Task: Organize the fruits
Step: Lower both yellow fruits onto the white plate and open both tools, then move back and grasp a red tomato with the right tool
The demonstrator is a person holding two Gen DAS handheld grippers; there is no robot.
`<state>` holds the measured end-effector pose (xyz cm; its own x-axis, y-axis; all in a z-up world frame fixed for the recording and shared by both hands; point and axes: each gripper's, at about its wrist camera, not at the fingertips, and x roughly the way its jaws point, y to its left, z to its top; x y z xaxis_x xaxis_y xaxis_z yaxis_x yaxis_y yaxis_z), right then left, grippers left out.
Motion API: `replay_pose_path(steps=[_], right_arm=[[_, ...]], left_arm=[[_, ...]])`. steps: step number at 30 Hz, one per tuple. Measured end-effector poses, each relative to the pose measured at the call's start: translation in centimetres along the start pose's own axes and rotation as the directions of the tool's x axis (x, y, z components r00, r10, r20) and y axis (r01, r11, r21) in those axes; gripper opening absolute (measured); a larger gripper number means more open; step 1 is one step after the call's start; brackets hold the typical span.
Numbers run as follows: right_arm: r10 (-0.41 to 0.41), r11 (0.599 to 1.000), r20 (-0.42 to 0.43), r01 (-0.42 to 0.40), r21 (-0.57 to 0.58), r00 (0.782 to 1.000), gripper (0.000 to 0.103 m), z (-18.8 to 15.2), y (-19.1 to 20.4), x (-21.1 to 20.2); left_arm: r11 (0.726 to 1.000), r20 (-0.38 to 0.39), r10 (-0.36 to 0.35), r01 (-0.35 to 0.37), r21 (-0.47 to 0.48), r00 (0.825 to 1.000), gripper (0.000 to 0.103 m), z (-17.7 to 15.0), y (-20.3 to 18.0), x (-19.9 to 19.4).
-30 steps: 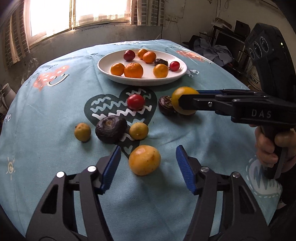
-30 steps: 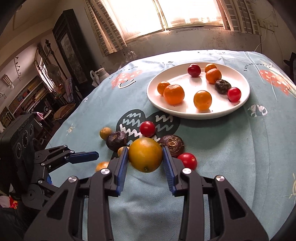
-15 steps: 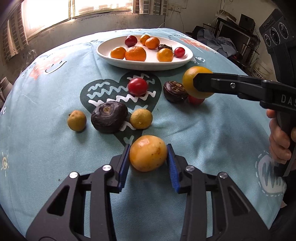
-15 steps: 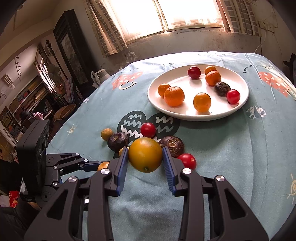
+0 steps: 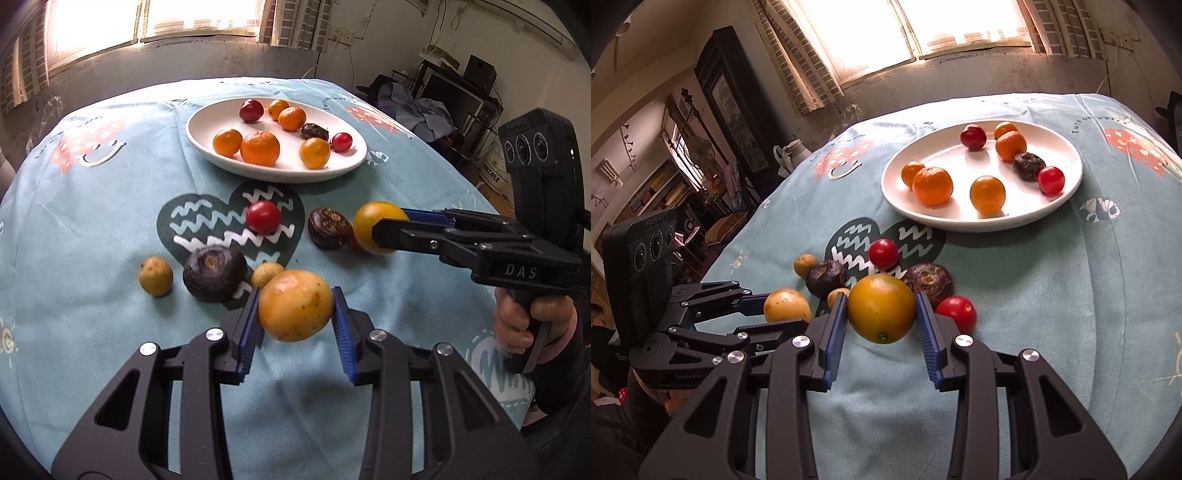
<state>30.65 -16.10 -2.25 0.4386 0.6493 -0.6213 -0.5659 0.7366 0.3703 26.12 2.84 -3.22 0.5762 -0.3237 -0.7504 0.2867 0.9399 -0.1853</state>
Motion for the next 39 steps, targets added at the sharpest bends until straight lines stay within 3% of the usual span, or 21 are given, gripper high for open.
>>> replay_pose_path(steps=[3,7,11,16,17,18,19,20,23,28,35,37,39], right_arm=[[-0.067,0.998,0.085,0.066,0.014,0.994,0.038,2.3,-1.3,-0.6],[-0.206,0.979,0.143,0.205,0.021,0.968,0.038,5.7,-3.8,1.3],[-0.235,0.972,0.112,0.231,0.047,0.965,0.038,7.8,-6.3,4.4],[-0.245,0.969,0.125,0.245,0.017,0.961,0.039,8.5,-7.1,5.7],[-0.236,0.972,0.126,0.237,0.008,0.964,0.045,8.6,-6.9,5.7],[-0.238,0.971,0.133,0.240,0.005,0.962,0.057,8.7,-6.8,5.6],[-0.251,0.968,0.146,0.253,0.006,0.957,0.060,8.8,-6.6,5.3],[-0.252,0.967,0.161,0.255,0.001,0.954,0.062,8.8,-6.3,4.9],[-0.254,0.965,0.172,0.261,-0.020,0.952,0.062,8.8,-5.5,4.0],[-0.253,0.964,0.167,0.264,-0.042,0.953,0.062,7.5,-4.3,2.5],[-0.237,0.968,0.047,0.240,-0.071,0.970,0.062,3.1,-2.8,1.8],[-0.245,0.964,0.016,0.245,-0.100,0.969,0.062,1.5,-2.2,1.8],[-0.253,0.960,-0.006,0.250,-0.126,0.968,0.062,0.3,-1.5,1.7]], left_arm=[[0.999,0.037,0.034,-0.034,-0.002,0.999,0.038,4.2,0.9,0.3],[0.994,0.084,0.110,-0.108,-0.028,0.990,0.038,10.2,1.6,3.5],[0.987,0.054,0.152,-0.149,-0.052,0.987,0.038,14.2,2.5,8.3],[0.980,0.027,0.198,-0.197,-0.038,0.980,0.039,15.9,2.6,11.5],[0.978,0.036,0.208,-0.206,-0.041,0.977,0.044,16.0,2.6,11.5],[0.975,0.050,0.219,-0.217,-0.045,0.974,0.073,16.1,2.5,11.2],[0.968,0.077,0.248,-0.244,-0.058,0.966,0.087,16.1,2.4,10.6],[0.966,0.104,0.256,-0.250,-0.065,0.961,0.090,16.1,2.4,9.9],[0.971,0.120,0.237,-0.230,-0.071,0.964,0.091,15.8,2.5,7.9],[0.958,0.136,0.283,-0.272,-0.093,0.950,0.097,12.9,2.8,3.4],[0.935,0.136,0.340,-0.319,-0.157,0.930,0.099,4.7,4.2,-1.3],[0.935,0.135,0.325,-0.297,-0.193,0.936,0.099,2.0,5.2,-1.6],[0.914,0.061,0.353,-0.330,-0.235,0.934,0.099,0.3,6.4,-1.3]])
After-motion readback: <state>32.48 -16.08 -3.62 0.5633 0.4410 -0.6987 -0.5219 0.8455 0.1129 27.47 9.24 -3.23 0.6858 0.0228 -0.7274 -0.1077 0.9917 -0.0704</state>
